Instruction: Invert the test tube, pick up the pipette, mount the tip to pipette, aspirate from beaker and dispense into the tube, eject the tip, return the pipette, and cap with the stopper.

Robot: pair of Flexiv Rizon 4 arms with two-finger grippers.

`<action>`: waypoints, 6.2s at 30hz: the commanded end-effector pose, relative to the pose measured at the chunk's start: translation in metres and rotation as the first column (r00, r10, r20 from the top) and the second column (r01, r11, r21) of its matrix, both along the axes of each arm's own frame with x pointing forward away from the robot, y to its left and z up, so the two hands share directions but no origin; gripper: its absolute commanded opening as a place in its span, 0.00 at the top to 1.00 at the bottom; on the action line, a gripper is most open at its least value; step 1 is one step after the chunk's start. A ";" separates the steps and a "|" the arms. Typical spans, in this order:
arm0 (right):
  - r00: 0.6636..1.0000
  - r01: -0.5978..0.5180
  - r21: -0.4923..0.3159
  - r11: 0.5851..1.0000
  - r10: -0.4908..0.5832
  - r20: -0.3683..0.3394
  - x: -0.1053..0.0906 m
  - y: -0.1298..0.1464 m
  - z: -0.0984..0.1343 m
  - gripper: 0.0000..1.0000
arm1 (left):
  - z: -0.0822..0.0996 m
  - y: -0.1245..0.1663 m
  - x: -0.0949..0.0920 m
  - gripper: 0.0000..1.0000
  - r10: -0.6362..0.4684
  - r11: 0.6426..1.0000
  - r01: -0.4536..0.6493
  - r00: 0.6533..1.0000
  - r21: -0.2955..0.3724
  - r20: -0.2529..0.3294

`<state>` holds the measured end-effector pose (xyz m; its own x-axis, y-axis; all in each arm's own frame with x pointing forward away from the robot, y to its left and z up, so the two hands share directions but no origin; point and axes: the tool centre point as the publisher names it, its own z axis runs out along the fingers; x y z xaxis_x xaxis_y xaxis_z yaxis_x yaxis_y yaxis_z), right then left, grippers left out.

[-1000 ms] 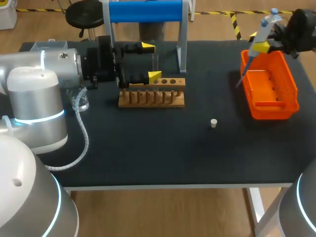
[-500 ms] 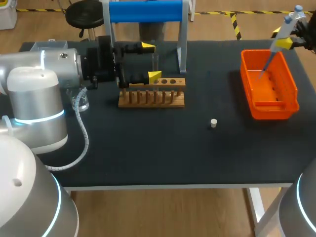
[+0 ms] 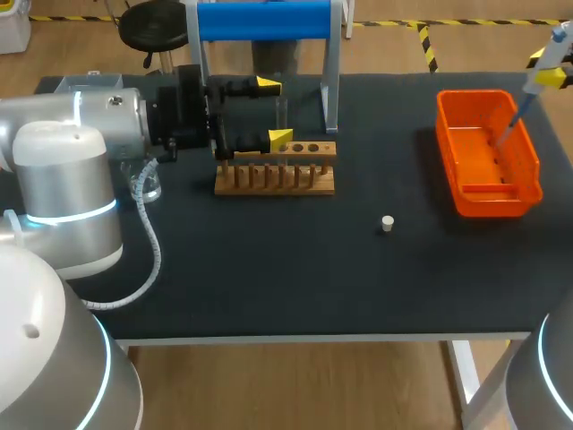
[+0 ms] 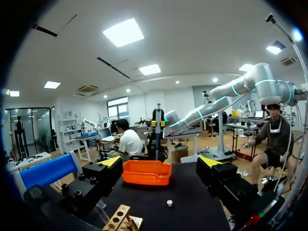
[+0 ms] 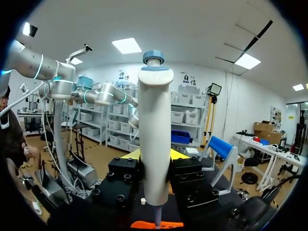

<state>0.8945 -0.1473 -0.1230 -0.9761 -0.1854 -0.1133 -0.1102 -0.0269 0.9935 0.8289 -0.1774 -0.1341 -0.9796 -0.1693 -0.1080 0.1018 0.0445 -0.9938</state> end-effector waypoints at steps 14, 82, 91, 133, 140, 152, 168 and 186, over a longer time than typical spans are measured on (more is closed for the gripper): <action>0.998 -0.014 -0.003 1.000 0.013 -0.068 0.017 -0.031 -0.021 1.00 | -0.001 0.000 0.000 0.00 0.000 1.000 0.000 1.000 -0.001 0.001; 0.996 0.014 -0.042 0.999 -0.018 -0.090 0.017 -0.029 -0.024 1.00 | 0.053 -0.142 0.033 0.00 0.104 0.992 -0.103 0.995 0.073 -0.002; 0.996 0.014 -0.042 0.999 -0.018 -0.090 0.017 -0.029 -0.024 1.00 | 0.065 -0.201 0.054 0.00 0.110 0.991 -0.109 0.994 0.083 -0.013; 0.995 0.066 -0.029 0.997 -0.068 -0.078 0.019 -0.024 -0.023 1.00 | 0.071 -0.241 0.057 0.00 0.072 0.995 -0.071 0.997 0.069 -0.013; 0.993 0.075 -0.025 0.997 -0.077 -0.086 0.019 -0.024 -0.023 1.00 | 0.071 -0.241 0.057 0.00 0.072 0.995 -0.071 0.997 0.069 -0.013; 0.993 0.075 -0.025 0.997 -0.077 -0.086 0.019 -0.024 -0.023 1.00 | 0.071 -0.241 0.057 1.00 0.072 0.995 -0.071 0.997 0.069 -0.013; 0.993 0.075 -0.025 0.997 -0.077 -0.086 0.019 -0.024 -0.023 1.00 | 0.072 -0.266 0.072 1.00 0.038 0.998 -0.036 0.998 0.053 -0.048; 0.993 0.075 -0.025 0.997 -0.077 -0.086 0.019 -0.024 -0.023 1.00 | 0.083 -0.334 0.074 1.00 0.035 0.999 -0.033 0.998 0.039 -0.047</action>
<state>0.9140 -0.1712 -0.1473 -0.9934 -0.1120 -0.0239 -0.0237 -0.0029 0.9997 0.8995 -0.4835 -0.0461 -0.9801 -0.1876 -0.0645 0.0452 0.1052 -0.9934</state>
